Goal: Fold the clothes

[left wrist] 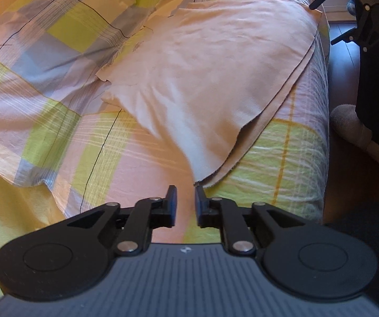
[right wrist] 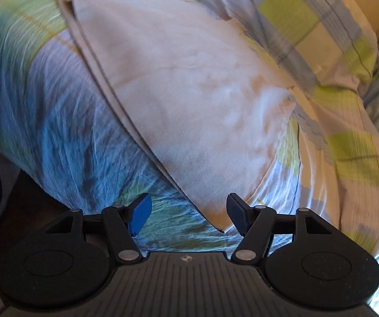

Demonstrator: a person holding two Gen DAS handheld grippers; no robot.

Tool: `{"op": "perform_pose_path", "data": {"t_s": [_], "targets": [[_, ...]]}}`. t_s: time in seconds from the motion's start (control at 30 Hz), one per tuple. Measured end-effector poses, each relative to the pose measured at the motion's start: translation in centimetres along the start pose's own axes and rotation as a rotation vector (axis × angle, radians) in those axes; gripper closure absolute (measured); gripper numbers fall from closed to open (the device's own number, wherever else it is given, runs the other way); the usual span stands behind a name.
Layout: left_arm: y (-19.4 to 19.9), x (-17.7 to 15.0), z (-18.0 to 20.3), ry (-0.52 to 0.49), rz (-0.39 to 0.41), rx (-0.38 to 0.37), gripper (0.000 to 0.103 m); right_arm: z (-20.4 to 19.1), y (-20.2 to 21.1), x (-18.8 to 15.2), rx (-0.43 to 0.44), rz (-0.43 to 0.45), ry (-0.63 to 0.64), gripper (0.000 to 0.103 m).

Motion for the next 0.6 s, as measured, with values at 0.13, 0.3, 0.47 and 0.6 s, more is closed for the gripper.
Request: {"op": "perform_pose_path", "data": {"t_s": [0.13,0.3,0.47,0.6], "targets": [[0.0,0.7,0.8,-0.096,0.028,0.043,0.065,-1.8,-1.6,-0.8,-0.128,0.066,0.192,0.039],[-0.6,1.6,2.5,-0.222,0.032,0.003,0.061,-2.8,-3.5,-1.4,-0.234,0.127,0.33,0.043],[-0.9,2.6,4.1,-0.285,0.047,-0.018,0.051,-1.3,-3.5,-1.4,-0.281,0.159,0.333,0.075],[-1.4,3.9,5.9,-0.323,0.08,-0.026,0.037,1.4,-2.5,-0.7,-0.244,0.148,0.232,0.103]]}}
Point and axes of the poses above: each gripper's, at about its wrist camera, not at the fingertips, and y roughly against the way its jaws point, z to its right, x to its top, the point moved 9 cm from there along -y, roughly the way its jaws point, and after that the axes turned 15 degrees about -x, right-handed, at the moved point
